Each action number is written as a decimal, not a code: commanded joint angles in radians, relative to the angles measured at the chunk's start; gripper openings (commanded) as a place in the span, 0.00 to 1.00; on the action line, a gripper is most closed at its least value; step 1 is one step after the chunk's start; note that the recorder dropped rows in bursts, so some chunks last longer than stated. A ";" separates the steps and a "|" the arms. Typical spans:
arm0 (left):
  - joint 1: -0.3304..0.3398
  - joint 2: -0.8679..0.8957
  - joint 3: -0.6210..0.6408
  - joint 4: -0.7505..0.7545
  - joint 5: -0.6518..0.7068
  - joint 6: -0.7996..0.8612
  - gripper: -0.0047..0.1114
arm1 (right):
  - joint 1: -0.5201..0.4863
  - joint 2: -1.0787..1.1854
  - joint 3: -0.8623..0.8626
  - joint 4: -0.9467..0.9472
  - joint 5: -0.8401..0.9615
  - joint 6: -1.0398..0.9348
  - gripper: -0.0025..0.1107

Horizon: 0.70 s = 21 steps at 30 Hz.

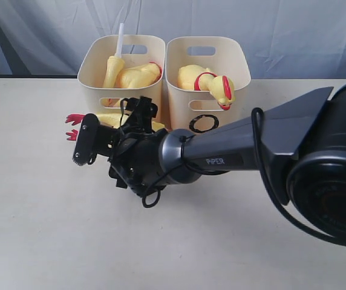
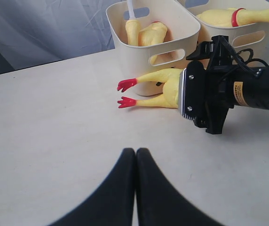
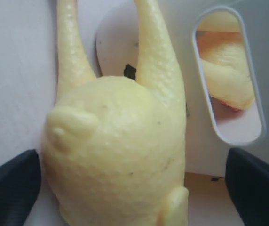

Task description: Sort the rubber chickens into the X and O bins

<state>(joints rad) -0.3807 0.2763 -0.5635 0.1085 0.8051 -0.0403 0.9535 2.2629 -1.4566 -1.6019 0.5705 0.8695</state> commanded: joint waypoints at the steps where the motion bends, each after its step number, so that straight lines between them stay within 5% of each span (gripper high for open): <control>1: 0.000 -0.008 0.002 -0.002 -0.005 -0.003 0.04 | -0.008 -0.002 -0.005 -0.008 -0.018 0.006 0.94; 21: 0.000 -0.008 0.002 -0.004 -0.003 -0.003 0.04 | -0.028 -0.002 -0.005 0.014 -0.045 0.006 0.94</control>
<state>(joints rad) -0.3807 0.2763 -0.5635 0.1085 0.8051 -0.0403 0.9339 2.2629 -1.4566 -1.5912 0.5266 0.8713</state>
